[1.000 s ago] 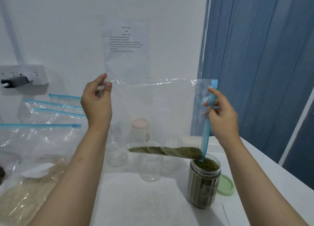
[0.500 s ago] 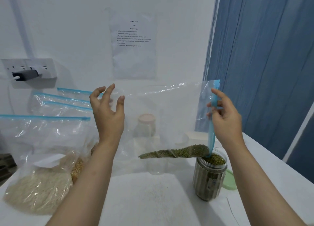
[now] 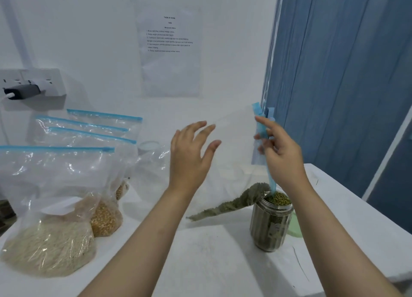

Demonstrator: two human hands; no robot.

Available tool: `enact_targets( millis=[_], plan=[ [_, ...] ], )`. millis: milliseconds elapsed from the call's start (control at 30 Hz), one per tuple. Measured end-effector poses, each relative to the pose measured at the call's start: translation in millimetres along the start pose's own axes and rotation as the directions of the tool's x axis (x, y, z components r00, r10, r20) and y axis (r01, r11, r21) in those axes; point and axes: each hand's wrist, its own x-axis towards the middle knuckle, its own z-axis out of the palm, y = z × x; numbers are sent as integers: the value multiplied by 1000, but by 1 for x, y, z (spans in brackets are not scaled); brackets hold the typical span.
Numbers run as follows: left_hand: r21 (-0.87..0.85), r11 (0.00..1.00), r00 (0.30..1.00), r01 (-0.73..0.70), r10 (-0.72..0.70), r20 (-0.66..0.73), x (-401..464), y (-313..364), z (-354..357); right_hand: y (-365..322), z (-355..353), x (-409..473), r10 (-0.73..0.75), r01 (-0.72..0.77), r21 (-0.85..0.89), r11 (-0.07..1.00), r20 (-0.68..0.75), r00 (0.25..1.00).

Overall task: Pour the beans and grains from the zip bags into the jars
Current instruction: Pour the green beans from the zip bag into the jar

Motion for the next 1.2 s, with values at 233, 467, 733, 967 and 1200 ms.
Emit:
enact_targets(
  millis=[233,467,733,967,1200],
  plan=[
    [33,999,999,9,-10,36,8,30,19,-2,1,-9,-72,71,7,997,128,989],
    [-143,989,998,39,-47,-53,7,24,21,10,-5,-11,-20,16,33,999,125,992],
    [-203,978,994,38,-59,-97,7,14,22,53,-32,-34,130,-118,-89,989,133,983],
    [-245,967,989,75,-103,-106,7,8,20,59,-27,-39,163,-154,-62,986,180,970],
    [-255,964,988,74,-106,-114,8,13,17,66,-27,-37,148,-147,-18,989,125,981]
  ],
)
